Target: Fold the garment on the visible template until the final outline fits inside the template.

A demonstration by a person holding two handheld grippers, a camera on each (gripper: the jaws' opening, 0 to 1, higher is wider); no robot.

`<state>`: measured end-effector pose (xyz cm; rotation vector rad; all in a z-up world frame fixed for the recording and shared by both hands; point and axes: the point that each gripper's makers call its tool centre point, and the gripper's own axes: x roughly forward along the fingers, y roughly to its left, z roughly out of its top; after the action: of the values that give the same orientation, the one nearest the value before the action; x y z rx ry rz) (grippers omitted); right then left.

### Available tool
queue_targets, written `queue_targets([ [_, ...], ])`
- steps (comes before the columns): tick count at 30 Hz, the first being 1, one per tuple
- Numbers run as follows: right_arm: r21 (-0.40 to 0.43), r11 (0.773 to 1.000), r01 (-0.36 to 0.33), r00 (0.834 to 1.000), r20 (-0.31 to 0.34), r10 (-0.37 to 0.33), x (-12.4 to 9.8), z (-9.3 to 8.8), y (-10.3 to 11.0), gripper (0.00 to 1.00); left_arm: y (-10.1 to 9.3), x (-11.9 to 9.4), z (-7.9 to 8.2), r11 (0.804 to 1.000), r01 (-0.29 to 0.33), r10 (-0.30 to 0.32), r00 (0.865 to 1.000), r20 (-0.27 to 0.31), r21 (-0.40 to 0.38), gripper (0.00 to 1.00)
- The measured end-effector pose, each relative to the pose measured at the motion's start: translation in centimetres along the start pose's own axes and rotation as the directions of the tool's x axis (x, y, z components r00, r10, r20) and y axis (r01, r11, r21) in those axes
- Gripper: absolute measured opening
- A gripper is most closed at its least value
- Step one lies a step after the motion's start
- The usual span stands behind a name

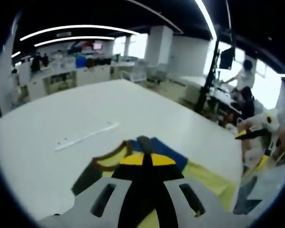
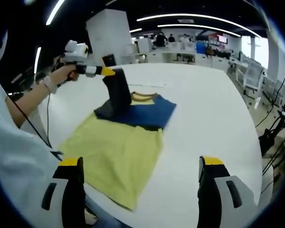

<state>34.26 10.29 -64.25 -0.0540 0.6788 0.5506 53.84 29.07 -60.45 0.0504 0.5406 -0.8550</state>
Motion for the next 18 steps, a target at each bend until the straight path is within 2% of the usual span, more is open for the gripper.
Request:
queue_targets([
  [14,0.005,1.000,-0.002,1.000,-0.007,0.002,0.1,-0.2,0.1,1.00,-0.5,1.5,-1.8,0.999,0.026,-0.028,0.999,-0.038,-0.046,0.00],
  [18,0.006,1.000,-0.001,1.000,-0.004,0.001,0.1,-0.2,0.0,1.00,-1.0,2.1,-2.2,0.997,0.050,-0.053,0.997,-0.048,-0.053,0.00],
])
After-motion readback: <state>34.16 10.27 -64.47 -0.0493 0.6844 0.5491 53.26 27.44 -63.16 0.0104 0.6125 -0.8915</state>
